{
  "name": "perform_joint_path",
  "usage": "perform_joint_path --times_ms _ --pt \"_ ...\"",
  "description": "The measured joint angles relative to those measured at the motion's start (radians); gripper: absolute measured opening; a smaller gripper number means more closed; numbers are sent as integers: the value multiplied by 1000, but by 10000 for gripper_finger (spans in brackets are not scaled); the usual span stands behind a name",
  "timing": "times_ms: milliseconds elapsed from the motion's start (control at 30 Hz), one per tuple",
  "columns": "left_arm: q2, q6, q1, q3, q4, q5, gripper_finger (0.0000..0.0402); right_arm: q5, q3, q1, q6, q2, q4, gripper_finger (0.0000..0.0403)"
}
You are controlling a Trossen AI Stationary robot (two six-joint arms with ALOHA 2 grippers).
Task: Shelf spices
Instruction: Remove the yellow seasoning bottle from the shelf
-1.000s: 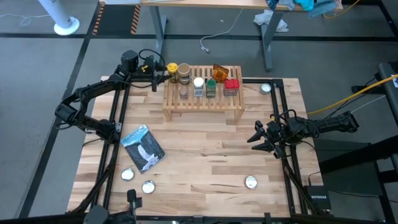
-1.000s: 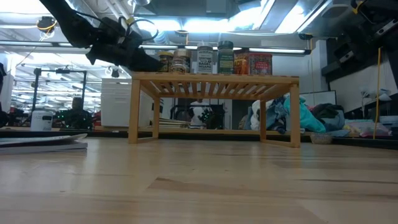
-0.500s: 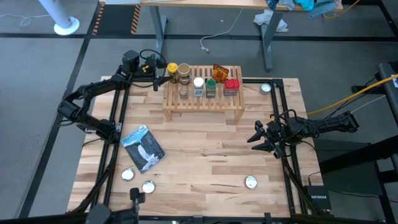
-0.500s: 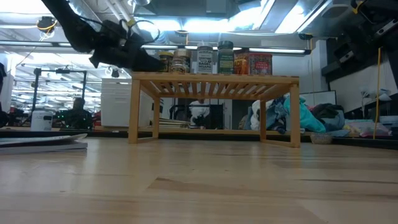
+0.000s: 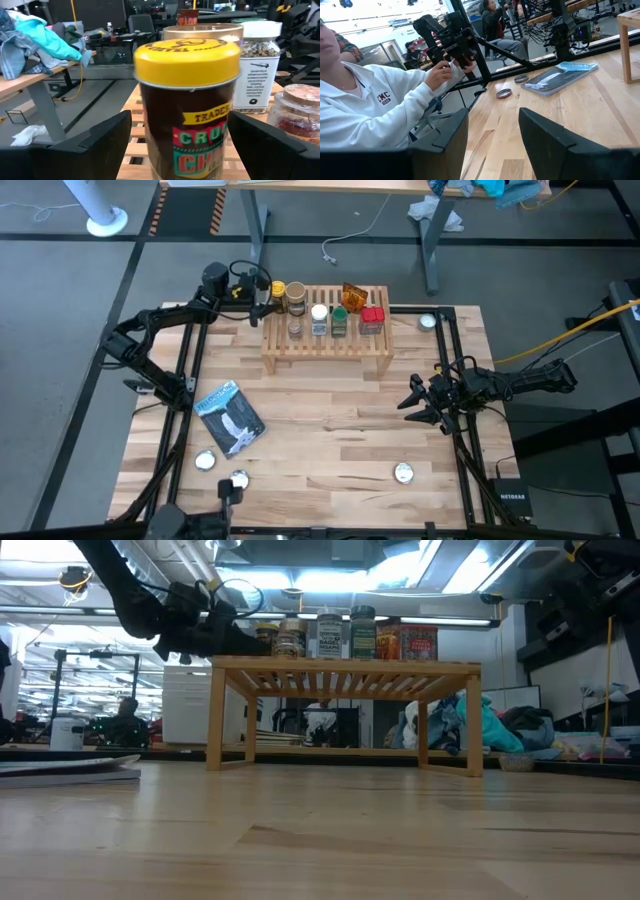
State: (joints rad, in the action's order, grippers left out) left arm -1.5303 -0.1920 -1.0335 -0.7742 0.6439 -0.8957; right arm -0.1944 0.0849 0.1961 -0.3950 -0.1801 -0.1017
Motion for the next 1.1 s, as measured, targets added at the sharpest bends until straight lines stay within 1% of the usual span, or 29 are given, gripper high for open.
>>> perform_joint_path --times_ms 100,267,400,600,933,1100 --pt "0 -13 0 0 1 -26 322 0 0 0 0 0 0 182" --pt "0 -15 4 0 1 -37 322 0 0 0 0 0 0 182" --pt "0 -27 16 0 1 -43 314 0 0 0 0 0 0 182" --pt "0 -24 22 0 1 -43 289 0 0 0 0 0 0 182" --pt "0 -9 21 0 -4 -43 234 0 0 0 0 0 0 182" --pt "0 -2 21 0 -4 -39 224 0 0 0 0 0 0 182"
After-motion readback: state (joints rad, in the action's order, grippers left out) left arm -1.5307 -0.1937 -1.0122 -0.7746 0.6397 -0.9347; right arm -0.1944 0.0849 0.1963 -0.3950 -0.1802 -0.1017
